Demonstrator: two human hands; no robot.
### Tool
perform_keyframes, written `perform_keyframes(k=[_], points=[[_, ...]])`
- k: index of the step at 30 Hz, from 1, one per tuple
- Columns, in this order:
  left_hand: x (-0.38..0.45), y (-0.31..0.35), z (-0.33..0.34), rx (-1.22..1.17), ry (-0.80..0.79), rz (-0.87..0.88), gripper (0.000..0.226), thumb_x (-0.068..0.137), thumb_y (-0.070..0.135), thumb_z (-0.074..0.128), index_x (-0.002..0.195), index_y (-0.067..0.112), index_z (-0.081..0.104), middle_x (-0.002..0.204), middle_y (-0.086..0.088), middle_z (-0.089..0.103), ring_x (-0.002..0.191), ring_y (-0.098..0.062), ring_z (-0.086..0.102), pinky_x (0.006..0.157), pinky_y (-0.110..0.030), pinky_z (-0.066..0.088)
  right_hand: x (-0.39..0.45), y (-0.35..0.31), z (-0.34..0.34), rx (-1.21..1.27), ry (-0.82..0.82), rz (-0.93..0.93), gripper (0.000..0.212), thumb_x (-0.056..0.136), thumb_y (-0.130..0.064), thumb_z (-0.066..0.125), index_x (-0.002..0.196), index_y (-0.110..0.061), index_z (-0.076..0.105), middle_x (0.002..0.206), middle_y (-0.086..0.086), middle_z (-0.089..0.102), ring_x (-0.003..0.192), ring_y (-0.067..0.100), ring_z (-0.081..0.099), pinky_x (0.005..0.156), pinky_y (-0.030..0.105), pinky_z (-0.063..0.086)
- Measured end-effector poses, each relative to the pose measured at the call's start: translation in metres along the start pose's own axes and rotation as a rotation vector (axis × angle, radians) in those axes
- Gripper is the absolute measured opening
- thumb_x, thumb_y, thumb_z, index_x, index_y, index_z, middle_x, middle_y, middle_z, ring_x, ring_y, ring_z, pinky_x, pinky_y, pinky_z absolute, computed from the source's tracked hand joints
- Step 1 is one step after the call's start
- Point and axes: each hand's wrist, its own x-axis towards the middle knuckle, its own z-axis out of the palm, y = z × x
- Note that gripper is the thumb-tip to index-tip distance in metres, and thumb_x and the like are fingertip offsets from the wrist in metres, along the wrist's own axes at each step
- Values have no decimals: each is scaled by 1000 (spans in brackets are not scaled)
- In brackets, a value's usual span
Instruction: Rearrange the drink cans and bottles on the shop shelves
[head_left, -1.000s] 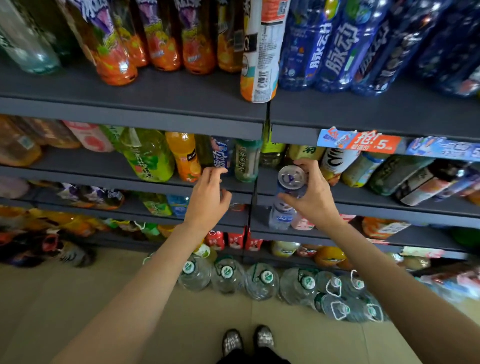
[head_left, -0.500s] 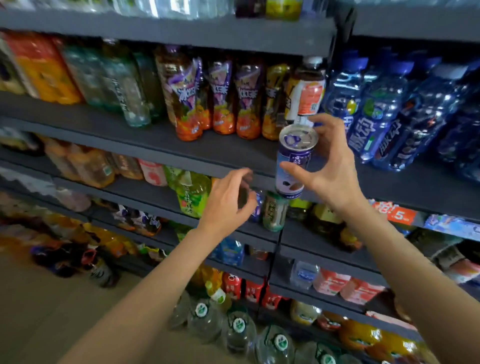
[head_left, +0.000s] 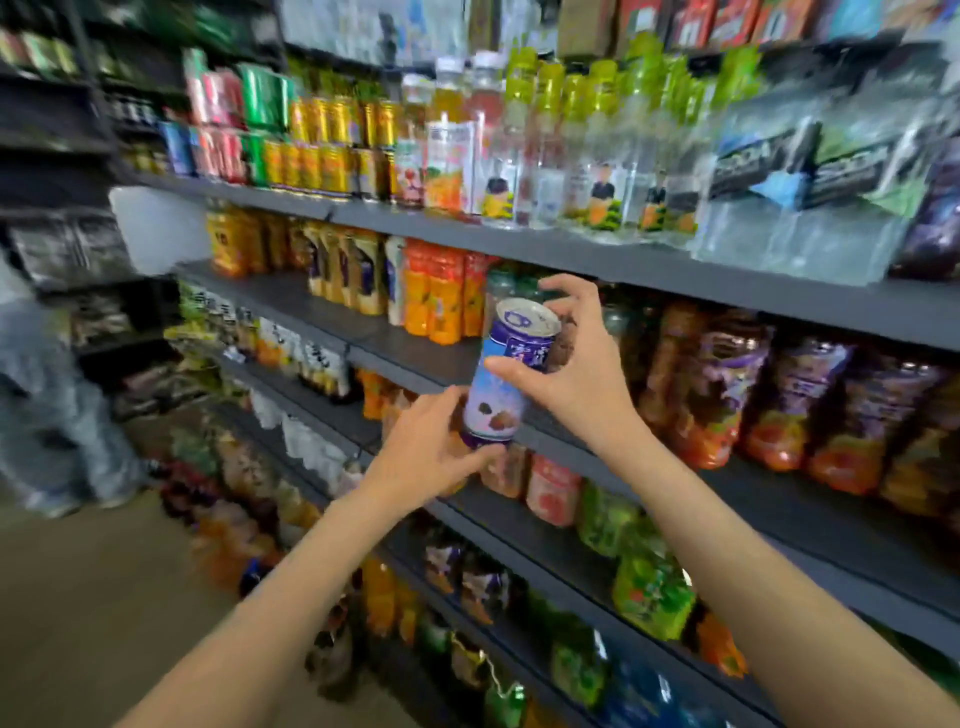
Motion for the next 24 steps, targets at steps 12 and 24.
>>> perform_keyframes(k=[12, 24], points=[[86, -250, -192, 196, 183, 2, 60, 82, 43, 65, 133, 17, 45, 122, 3, 54, 111, -16, 43, 88, -24, 33, 182, 12, 262, 259, -10, 93, 78, 69, -11, 80, 128, -25, 32, 115, -16, 49, 102, -2, 58, 83, 20, 53], [220, -529, -325, 240, 363, -142, 39, 89, 12, 54, 127, 12, 46, 119, -3, 55, 108, -19, 51, 89, -38, 45, 444, 56, 487, 218, 43, -183, 72, 78, -19, 75, 132, -28, 29, 118, -7, 56, 100, 7, 63, 85, 37, 55]])
